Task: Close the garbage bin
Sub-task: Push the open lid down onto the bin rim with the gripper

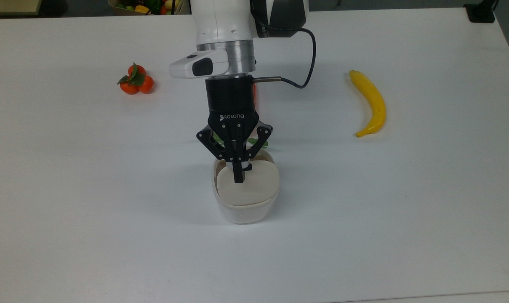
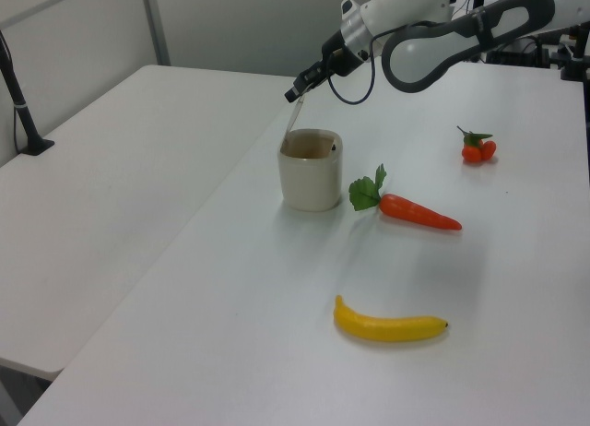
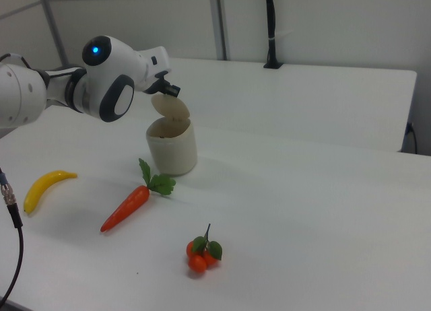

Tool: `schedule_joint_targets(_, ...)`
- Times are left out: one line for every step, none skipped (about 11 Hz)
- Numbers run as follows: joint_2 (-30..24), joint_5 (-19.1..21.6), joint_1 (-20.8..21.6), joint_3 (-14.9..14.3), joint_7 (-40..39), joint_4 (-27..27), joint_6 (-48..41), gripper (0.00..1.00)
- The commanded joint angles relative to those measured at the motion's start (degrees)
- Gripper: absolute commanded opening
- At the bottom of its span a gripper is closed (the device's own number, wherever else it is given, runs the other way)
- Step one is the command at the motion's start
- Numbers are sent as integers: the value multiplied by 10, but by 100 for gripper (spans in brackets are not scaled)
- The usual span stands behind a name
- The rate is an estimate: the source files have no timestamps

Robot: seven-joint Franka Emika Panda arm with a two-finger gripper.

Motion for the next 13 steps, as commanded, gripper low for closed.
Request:
schedule_joint_targets(-45, -1, 4, -1, 4, -63, -14, 0)
schedule_joint_targets(-50, -1, 4, -1, 4, -69, -33, 0)
schedule_joint_targets(-58, -1, 4, -1, 3, -69, -73, 0)
schedule_joint_targets(-64, -1, 2, -1, 3, -66, -103, 0)
schedule_joint_targets(-68, -2, 2, -2, 3, -69, -118, 0)
schedule_joint_targets(-69, -2, 2, -1, -3, -69, -130, 0)
schedule_joint_targets(-69, -2, 2, -1, -11, -69, -144, 0)
schedule_joint_targets(-67, -2, 2, -2, -16, -71, -150, 0)
schedule_joint_targets(-67, -2, 4, -1, -18, -78, -150, 0)
schedule_joint_targets(-66, -7, 6, -2, -18, -83, -150, 0)
schedule_joint_targets(-64, -12, 5, -1, -18, -83, -150, 0)
schedule_joint_targets(-61, -12, 6, -1, -19, -83, -150, 0)
schedule_joint_targets(-57, -12, 5, -1, -19, -83, -150, 0)
